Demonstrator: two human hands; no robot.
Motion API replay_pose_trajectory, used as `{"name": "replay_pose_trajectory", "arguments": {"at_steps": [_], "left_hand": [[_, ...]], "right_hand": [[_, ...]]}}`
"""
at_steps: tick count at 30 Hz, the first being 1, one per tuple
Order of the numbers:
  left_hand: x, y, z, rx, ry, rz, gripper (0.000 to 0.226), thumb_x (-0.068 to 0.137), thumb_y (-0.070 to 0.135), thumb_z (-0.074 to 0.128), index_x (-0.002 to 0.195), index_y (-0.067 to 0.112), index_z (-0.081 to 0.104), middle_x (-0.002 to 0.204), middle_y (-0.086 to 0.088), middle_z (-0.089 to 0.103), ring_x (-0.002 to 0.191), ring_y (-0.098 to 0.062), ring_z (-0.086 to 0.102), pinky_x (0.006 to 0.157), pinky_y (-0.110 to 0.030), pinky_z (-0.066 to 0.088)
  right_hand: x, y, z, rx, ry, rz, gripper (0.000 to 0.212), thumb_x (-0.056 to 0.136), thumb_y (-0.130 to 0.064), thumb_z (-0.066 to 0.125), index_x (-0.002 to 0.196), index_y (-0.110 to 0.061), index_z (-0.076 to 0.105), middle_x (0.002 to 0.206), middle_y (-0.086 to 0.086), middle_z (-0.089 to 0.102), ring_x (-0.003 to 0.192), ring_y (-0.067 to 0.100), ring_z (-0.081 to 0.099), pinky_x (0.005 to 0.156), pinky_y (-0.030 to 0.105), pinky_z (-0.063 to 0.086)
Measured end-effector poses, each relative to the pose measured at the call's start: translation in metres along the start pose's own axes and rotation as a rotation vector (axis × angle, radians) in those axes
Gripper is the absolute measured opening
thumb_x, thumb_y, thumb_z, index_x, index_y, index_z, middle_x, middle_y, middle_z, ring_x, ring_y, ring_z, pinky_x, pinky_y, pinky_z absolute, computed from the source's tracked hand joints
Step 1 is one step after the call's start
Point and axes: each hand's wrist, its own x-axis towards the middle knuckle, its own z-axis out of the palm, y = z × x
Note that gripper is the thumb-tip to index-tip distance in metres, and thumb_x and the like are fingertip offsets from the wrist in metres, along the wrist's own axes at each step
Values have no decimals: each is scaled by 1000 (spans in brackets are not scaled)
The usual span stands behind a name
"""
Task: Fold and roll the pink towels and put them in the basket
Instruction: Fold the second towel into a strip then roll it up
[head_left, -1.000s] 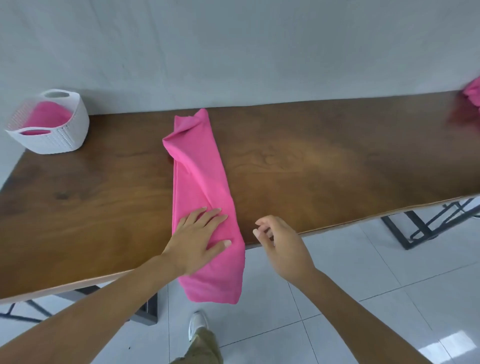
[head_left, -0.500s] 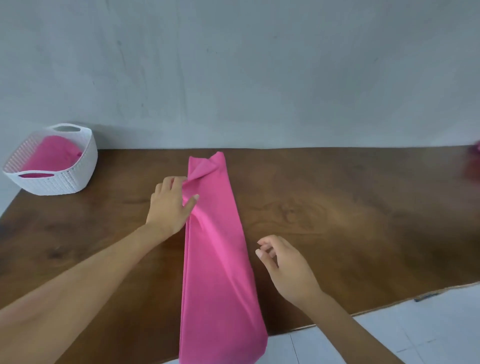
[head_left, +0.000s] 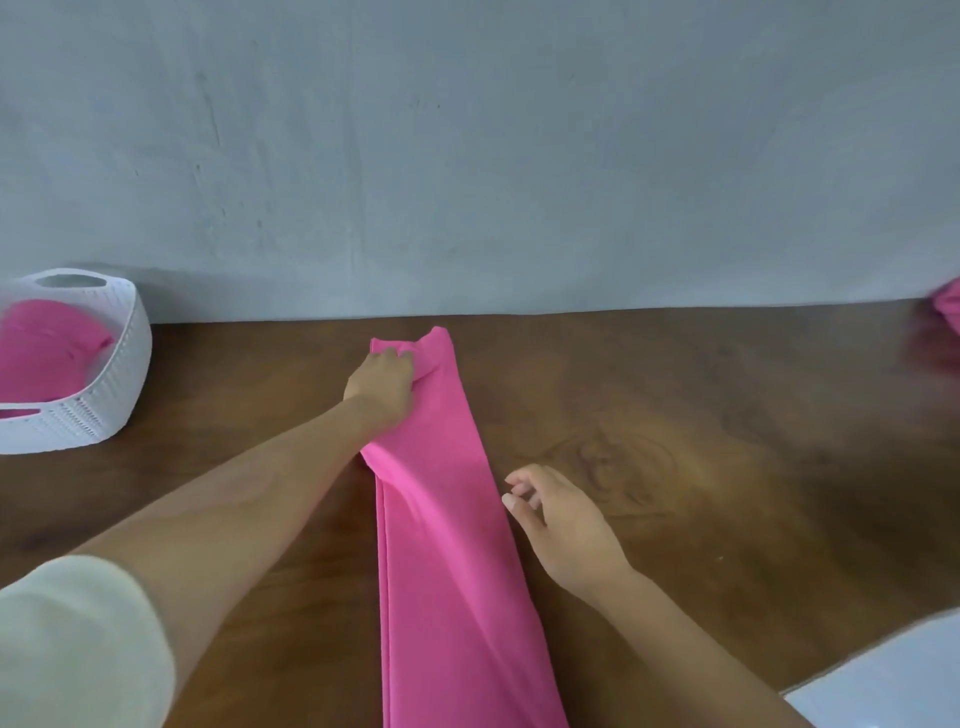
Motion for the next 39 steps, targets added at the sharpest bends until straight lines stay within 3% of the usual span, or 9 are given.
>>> {"name": "replay_pose_trajectory", "arguments": {"at_steps": [5, 8, 14, 18, 27, 30, 34, 37, 39], "left_hand": [[14, -6, 6, -268, 169, -91, 28, 104, 23, 42, 91, 12, 64, 92, -13, 65, 87, -37, 61, 69, -42, 50], [16, -8, 1, -462, 191, -112, 40, 104, 30, 46, 67, 18, 46, 68, -4, 54, 68, -30, 56, 56, -33, 36], [2, -6, -5, -621, 112, 140, 43, 102, 24, 56, 66, 16, 34, 60, 1, 37, 55, -16, 32, 57, -34, 27], [-4, -7, 2, -698, 115, 179, 47, 102, 27, 59, 64, 17, 33, 58, 2, 32, 53, -14, 28, 55, -32, 25], [-11, -16, 4, -872, 88, 205, 47, 101, 25, 63, 63, 16, 35, 59, 5, 31, 56, -11, 28, 56, -30, 25], [-11, -22, 1, -933, 48, 219, 48, 100, 22, 64, 64, 11, 34, 61, 1, 31, 56, -13, 29, 56, -30, 25], [-7, -32, -5, -1046, 43, 169, 48, 100, 17, 64, 66, 0, 34, 64, -6, 30, 58, -20, 27, 56, -31, 25], [-3, -38, -10, -1167, 67, 84, 23, 101, 16, 62, 83, 2, 66, 73, -11, 64, 64, -20, 56, 60, -31, 46], [2, -42, -14, -1199, 78, 28, 20, 101, 14, 61, 90, 21, 75, 84, 4, 75, 75, -10, 67, 66, -23, 53]], "right_hand": [[19, -1, -8, -40, -7, -4, 24, 103, -41, 48, 125, -34, 57, 111, -22, 57, 97, -2, 56, 85, 24, 52], [39, 1, -17, -74, -29, -3, 22, 104, -40, 49, 123, -33, 57, 110, -21, 57, 96, -2, 57, 84, 23, 51], [107, -9, -43, -159, -49, -37, 23, 103, -35, 52, 125, -31, 56, 109, -16, 61, 93, 1, 59, 86, 27, 51], [161, -30, -45, -266, -64, -89, 39, 103, -27, 56, 140, -30, 46, 121, -7, 62, 100, 10, 63, 88, 30, 55], [248, -58, -25, -629, -394, -301, 81, 93, -1, 53, 158, -36, 21, 134, 7, 44, 93, 21, 52, 70, 35, 41], [267, -58, -25, -691, -429, -312, 73, 92, -3, 56, 153, -34, 31, 133, 4, 45, 103, 26, 57, 78, 40, 50], [283, -55, -27, -667, -391, -326, 34, 99, -13, 53, 131, -25, 53, 112, 3, 52, 98, 27, 58, 82, 42, 51], [284, -54, -30, -585, -417, -312, 19, 101, -21, 55, 119, -21, 62, 103, -1, 53, 93, 26, 57, 83, 43, 50], [283, -54, -32, -534, -424, -300, 15, 101, -24, 57, 111, -18, 65, 103, 1, 59, 93, 25, 59, 84, 43, 50]]}}
